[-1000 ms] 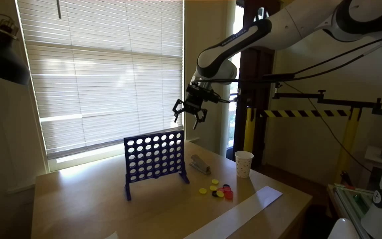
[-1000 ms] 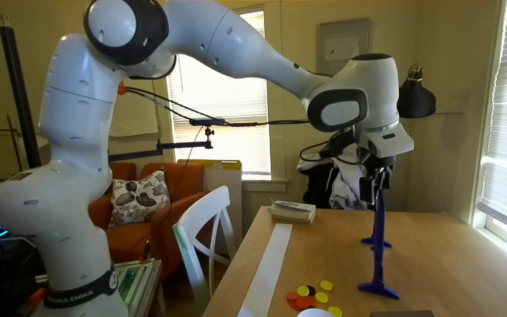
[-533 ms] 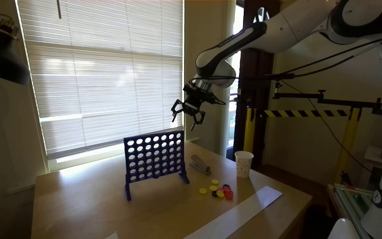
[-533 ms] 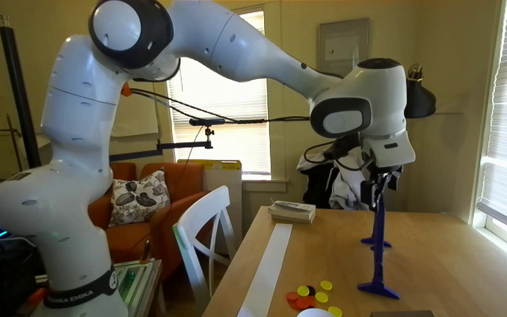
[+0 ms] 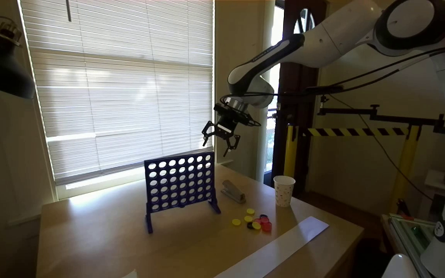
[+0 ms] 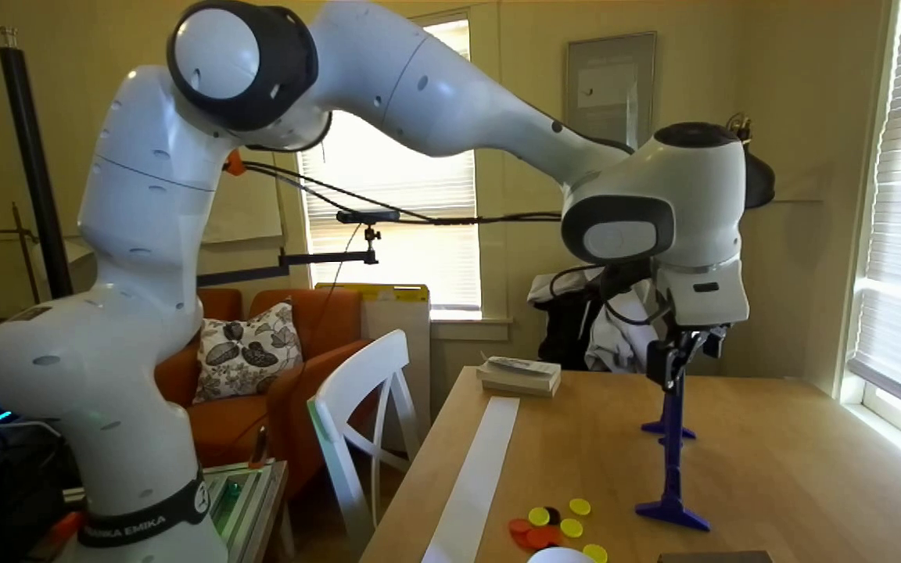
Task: Pick up the blue object and lay it down on the table
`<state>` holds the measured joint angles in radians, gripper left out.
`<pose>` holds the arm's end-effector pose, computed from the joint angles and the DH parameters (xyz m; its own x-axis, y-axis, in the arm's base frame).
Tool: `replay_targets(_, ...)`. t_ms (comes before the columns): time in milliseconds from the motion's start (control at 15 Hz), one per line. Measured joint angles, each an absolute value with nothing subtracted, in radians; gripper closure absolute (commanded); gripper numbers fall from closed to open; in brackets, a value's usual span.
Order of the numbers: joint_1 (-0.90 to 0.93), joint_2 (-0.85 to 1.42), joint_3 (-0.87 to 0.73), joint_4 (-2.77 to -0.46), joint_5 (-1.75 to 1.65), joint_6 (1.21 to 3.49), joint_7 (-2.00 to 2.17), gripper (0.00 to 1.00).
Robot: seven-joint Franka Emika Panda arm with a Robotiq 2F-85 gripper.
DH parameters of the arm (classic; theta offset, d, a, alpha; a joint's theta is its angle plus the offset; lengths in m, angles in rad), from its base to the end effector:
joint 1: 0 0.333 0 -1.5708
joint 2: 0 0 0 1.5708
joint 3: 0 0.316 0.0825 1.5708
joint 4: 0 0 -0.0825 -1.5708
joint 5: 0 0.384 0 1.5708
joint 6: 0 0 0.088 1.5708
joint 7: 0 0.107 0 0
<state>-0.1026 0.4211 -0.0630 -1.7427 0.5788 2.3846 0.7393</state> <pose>0.6714 -0.1025 0.3580 0.3227 -0.9264 -0.1939 -0.8853 -0.2230 -0.4081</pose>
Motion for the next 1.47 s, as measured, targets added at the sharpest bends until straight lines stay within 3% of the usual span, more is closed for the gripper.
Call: replay_targets(1467, -0.140, 0.591, -0.042, -1.590, 0.799, 2.241, 0.736, 0.00)
